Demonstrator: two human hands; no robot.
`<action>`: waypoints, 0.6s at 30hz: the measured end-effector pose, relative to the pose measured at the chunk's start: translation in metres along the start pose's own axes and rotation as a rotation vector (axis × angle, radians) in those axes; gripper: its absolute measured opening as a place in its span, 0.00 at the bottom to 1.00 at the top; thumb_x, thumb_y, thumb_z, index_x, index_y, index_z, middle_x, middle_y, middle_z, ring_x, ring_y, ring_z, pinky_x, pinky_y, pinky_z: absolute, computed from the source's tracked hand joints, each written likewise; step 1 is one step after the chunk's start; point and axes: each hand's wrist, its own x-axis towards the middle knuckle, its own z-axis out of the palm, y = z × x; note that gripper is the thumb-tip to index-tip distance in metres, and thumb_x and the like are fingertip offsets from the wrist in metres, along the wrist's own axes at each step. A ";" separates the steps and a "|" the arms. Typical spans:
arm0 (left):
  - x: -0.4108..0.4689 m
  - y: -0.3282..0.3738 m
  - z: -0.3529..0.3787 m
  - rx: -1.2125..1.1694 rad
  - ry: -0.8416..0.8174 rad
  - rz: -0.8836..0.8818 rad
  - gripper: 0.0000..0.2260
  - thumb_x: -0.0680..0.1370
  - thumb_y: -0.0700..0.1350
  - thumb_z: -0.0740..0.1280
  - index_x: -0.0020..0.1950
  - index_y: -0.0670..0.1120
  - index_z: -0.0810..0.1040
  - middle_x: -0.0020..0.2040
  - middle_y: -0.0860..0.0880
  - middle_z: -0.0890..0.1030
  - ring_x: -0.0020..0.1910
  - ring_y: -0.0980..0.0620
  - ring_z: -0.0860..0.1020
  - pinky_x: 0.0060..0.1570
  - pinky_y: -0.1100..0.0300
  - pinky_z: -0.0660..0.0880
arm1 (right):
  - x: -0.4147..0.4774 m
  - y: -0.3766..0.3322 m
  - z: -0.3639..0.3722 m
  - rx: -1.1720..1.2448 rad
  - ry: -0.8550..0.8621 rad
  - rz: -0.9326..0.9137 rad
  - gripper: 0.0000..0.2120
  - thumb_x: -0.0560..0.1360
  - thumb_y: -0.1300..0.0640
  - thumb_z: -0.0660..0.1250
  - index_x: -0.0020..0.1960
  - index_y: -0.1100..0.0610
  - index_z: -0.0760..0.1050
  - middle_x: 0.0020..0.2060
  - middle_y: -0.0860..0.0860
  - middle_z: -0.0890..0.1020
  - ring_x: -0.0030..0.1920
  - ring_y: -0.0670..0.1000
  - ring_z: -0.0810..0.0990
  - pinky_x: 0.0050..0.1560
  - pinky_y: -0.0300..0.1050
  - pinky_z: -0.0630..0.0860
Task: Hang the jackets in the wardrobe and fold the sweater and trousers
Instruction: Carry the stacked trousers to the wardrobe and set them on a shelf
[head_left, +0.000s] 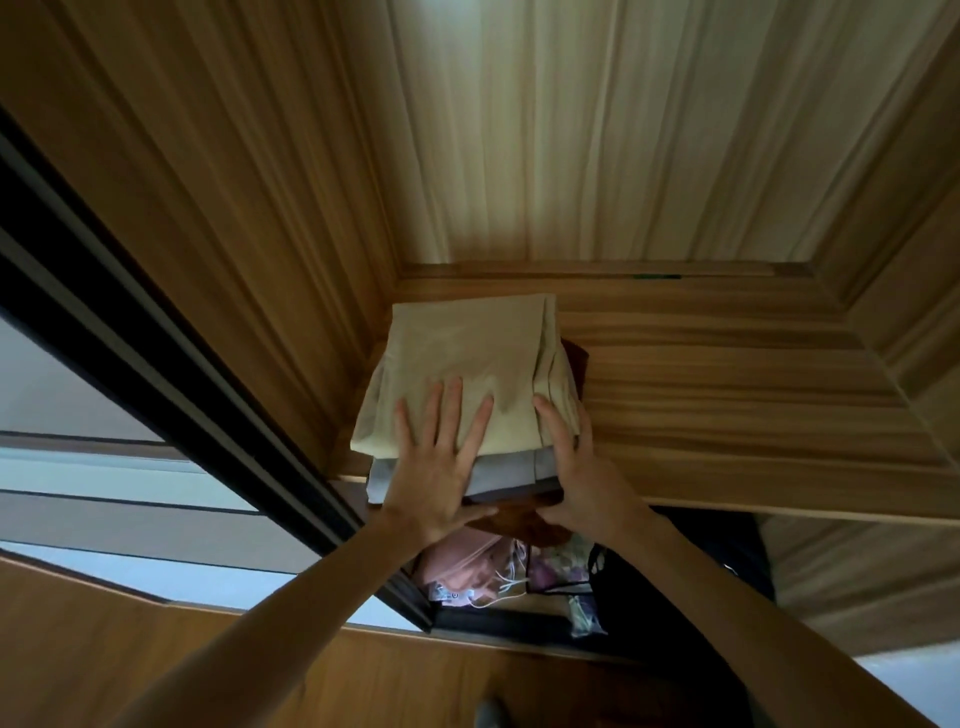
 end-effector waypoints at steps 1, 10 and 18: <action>0.008 -0.004 0.000 -0.001 0.003 0.001 0.62 0.63 0.77 0.66 0.81 0.46 0.38 0.80 0.35 0.44 0.79 0.33 0.48 0.69 0.27 0.52 | 0.010 0.003 -0.003 0.005 0.006 -0.003 0.67 0.64 0.54 0.82 0.74 0.33 0.27 0.78 0.55 0.37 0.64 0.62 0.76 0.52 0.46 0.81; 0.081 -0.066 0.021 0.075 -0.011 -0.079 0.58 0.67 0.75 0.63 0.80 0.47 0.34 0.80 0.36 0.42 0.79 0.34 0.47 0.68 0.28 0.54 | 0.116 0.005 0.006 -0.106 0.038 0.016 0.66 0.64 0.54 0.82 0.77 0.39 0.31 0.79 0.61 0.45 0.57 0.59 0.80 0.51 0.44 0.79; 0.166 -0.122 0.059 0.123 0.051 -0.083 0.58 0.67 0.75 0.65 0.81 0.46 0.37 0.80 0.35 0.43 0.79 0.34 0.49 0.68 0.28 0.54 | 0.215 0.021 0.012 -0.153 0.013 0.127 0.64 0.68 0.59 0.80 0.76 0.37 0.29 0.74 0.63 0.59 0.43 0.50 0.81 0.43 0.39 0.77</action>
